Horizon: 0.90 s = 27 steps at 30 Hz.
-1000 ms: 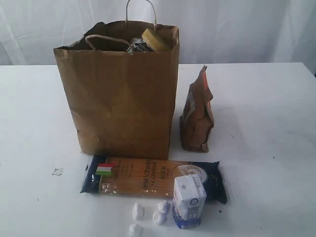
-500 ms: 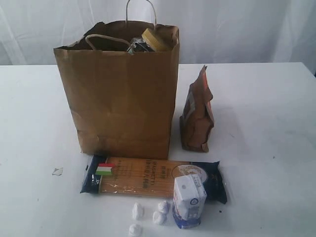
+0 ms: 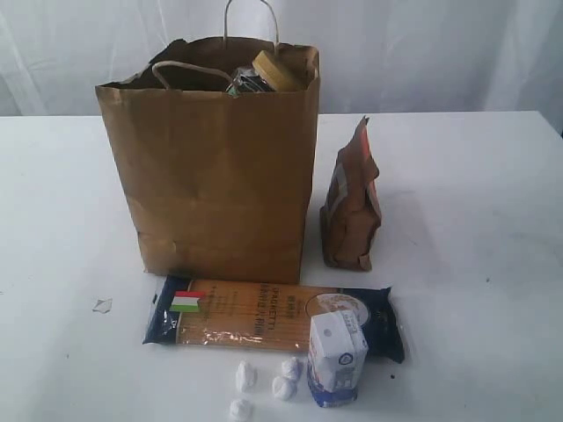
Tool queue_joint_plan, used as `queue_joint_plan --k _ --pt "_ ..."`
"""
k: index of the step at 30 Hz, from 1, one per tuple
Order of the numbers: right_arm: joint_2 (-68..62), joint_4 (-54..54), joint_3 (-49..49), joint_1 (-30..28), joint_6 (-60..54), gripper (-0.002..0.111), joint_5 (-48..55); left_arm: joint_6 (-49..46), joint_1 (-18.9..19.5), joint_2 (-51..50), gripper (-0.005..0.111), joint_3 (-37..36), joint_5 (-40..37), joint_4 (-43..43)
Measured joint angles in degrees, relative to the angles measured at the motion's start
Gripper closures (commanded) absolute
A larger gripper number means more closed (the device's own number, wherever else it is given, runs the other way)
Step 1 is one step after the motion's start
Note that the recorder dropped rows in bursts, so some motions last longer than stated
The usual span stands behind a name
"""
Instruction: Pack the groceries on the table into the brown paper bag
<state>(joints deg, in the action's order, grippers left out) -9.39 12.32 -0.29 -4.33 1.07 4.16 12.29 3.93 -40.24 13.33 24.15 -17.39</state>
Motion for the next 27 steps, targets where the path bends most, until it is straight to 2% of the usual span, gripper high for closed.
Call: queue_joint_plan --k 6,11,15,23,27 --pt "0.0 0.0 0.0 0.0 0.0 0.108 0.0 2.7 0.0 1.1 0.107 -0.6 -3.2 -0.6" --pt "0.0 0.0 0.0 0.0 0.0 0.108 0.0 4.9 0.0 1.1 0.107 -0.6 -15.9 -0.3" --pt "0.0 0.0 0.0 0.0 0.0 0.108 0.0 15.7 -0.7 2.5 0.107 -0.8 -24.6 1.7" --pt "0.0 0.0 0.0 0.0 0.0 0.108 0.0 22.9 -0.8 10.0 0.107 -1.7 -28.1 2.5" --pt "0.0 0.0 0.0 0.0 0.0 0.108 0.0 24.5 -0.8 13.9 0.107 -6.6 -28.0 2.6"
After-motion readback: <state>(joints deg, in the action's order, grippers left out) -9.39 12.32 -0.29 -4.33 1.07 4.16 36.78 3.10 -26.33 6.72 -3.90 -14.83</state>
